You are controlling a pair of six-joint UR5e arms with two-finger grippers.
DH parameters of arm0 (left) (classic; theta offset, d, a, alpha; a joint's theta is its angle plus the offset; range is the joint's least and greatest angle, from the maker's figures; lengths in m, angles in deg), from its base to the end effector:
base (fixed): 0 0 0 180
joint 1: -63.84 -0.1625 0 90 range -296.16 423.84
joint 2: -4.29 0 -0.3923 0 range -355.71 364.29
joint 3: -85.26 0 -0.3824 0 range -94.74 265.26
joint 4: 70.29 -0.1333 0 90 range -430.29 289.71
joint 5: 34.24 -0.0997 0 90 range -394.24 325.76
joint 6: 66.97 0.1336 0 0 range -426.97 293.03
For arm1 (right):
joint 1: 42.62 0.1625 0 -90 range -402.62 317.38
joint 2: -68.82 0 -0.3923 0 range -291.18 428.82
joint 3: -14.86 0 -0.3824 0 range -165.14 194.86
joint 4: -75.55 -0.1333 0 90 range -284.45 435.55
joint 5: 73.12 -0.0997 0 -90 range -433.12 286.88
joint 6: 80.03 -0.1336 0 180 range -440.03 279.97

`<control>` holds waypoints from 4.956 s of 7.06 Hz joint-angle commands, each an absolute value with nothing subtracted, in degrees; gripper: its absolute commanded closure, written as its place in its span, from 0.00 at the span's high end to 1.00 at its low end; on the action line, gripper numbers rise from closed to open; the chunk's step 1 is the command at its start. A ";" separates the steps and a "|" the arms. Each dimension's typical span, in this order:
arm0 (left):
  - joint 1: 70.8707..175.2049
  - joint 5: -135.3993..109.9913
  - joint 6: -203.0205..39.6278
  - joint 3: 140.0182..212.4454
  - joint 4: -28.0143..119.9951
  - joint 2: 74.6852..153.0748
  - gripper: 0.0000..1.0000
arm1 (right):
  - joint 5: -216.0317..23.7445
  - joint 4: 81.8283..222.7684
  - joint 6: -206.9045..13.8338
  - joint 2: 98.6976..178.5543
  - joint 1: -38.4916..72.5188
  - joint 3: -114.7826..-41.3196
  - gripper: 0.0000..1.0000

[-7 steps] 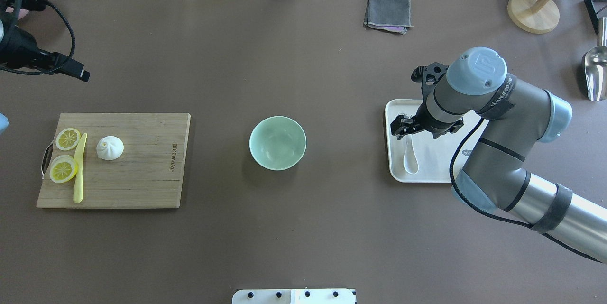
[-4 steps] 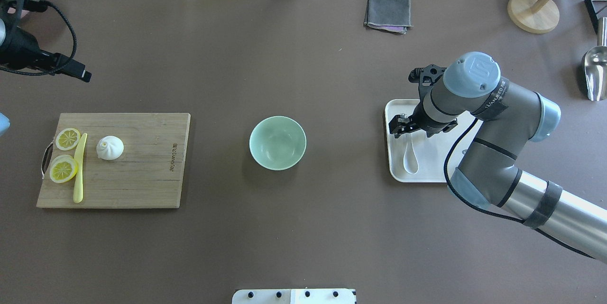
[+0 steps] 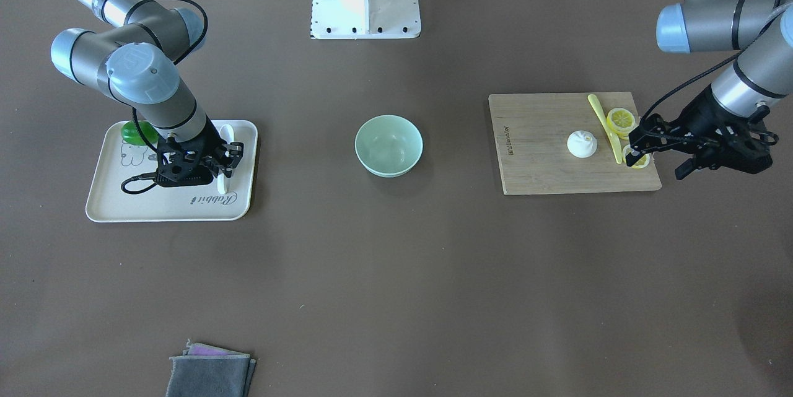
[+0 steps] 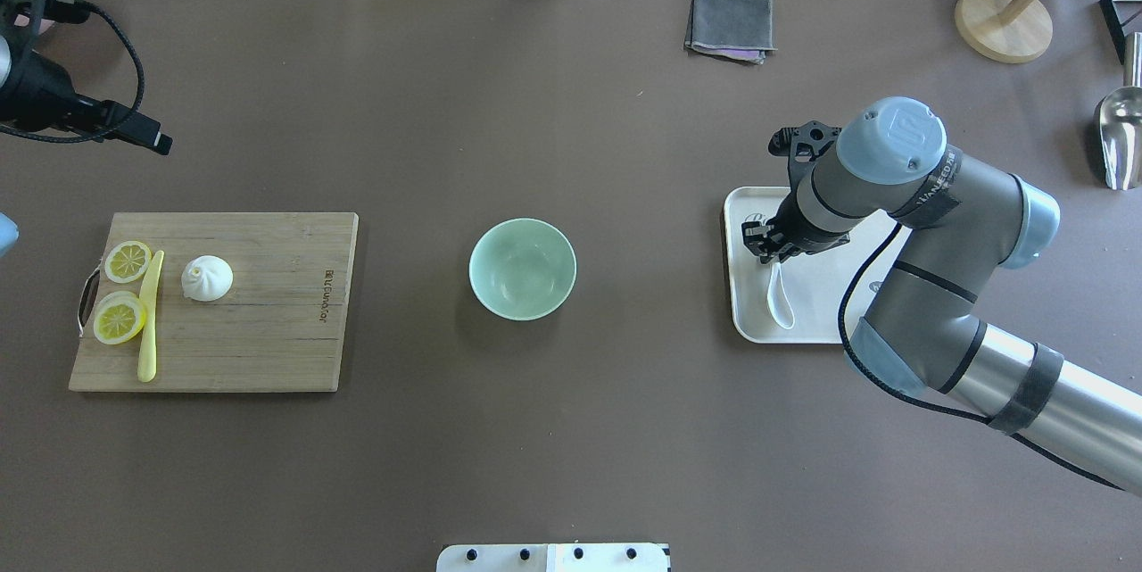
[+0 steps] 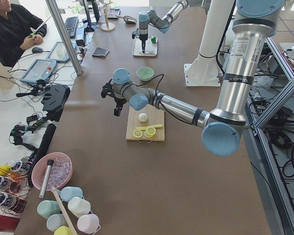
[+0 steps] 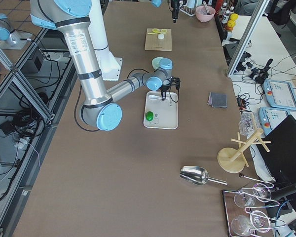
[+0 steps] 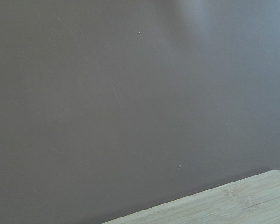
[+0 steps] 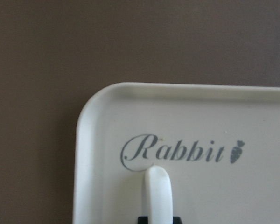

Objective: Put spoon and bun in bowl

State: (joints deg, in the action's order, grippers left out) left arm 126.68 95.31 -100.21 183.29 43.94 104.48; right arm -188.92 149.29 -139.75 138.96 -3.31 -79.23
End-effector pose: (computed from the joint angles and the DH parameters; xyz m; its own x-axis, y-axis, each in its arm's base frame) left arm 0.2199 -0.5343 0.4378 0.5943 0.2543 -0.7629 -0.0132 0.9516 0.3070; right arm -0.4449 -0.4614 0.4037 0.6882 -0.0232 0.7251 -0.0069 0.9992 0.0385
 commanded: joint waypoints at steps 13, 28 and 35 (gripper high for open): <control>110.17 87.23 -110.47 183.88 59.00 95.43 0.82 | -189.49 161.78 -146.57 122.26 -2.89 -82.71 0.00; 117.63 94.61 -119.35 190.47 43.18 112.48 0.00 | -174.91 150.88 -155.27 111.71 -13.69 -69.26 0.00; 105.46 85.77 -136.10 190.38 43.18 120.98 0.00 | -186.11 151.58 -153.97 111.95 -4.42 -71.61 1.00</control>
